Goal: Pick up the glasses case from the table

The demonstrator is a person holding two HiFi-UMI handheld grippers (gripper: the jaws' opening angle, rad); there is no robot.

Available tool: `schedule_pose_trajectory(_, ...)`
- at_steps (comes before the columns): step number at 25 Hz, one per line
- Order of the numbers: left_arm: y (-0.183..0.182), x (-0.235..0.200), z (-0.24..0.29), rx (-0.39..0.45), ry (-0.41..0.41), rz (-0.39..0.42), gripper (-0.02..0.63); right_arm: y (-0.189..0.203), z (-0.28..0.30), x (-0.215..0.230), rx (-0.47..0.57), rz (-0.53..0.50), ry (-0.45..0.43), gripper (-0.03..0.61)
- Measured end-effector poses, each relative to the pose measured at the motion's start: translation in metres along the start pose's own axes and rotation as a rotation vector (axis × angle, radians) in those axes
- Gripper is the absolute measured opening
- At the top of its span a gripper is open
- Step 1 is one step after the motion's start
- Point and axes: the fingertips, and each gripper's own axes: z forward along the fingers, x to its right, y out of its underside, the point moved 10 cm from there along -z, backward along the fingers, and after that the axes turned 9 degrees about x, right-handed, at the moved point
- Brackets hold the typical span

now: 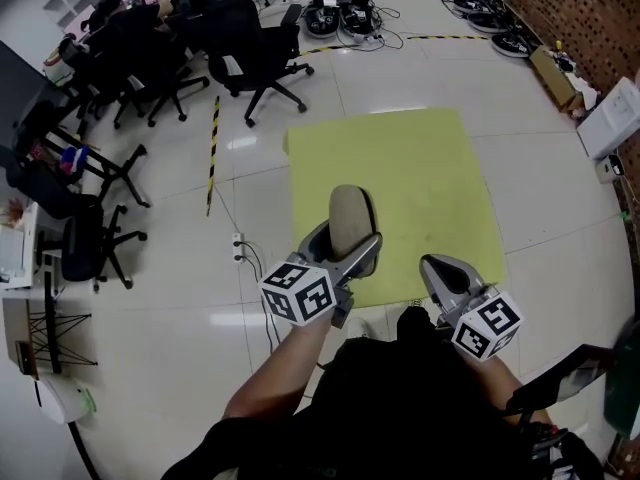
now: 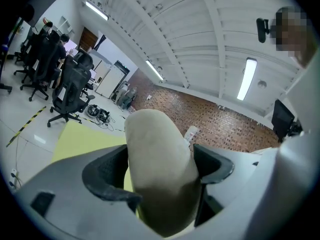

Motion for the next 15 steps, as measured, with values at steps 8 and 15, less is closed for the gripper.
schedule_pose_trajectory(8,-0.008,0.033,-0.045,0.037,0.058,0.080,0.416,0.004,-0.009,-0.032,0.015,-0.026,-0.016,0.003)
schedule_pose_trajectory(15,0.004,0.057,-0.062,0.069,0.046,0.080,0.414,-0.001,-0.023,-0.037,0.022,-0.045,-0.061,0.003)
